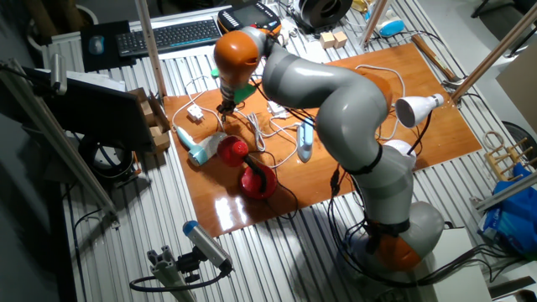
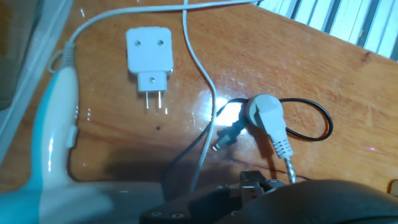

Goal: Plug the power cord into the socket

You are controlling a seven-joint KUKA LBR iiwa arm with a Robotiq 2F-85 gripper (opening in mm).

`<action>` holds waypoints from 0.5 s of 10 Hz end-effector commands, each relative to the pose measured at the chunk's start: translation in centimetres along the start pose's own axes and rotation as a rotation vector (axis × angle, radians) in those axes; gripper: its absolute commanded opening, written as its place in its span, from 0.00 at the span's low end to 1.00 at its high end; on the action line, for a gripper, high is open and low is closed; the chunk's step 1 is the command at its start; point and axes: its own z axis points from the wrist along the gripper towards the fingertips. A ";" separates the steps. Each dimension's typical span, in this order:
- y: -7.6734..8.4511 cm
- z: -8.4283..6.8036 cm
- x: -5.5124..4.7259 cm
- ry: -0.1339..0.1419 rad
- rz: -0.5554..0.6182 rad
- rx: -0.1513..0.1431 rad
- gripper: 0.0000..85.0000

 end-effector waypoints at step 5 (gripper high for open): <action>-0.1 0.0 0.0 -0.006 -0.005 -0.017 0.00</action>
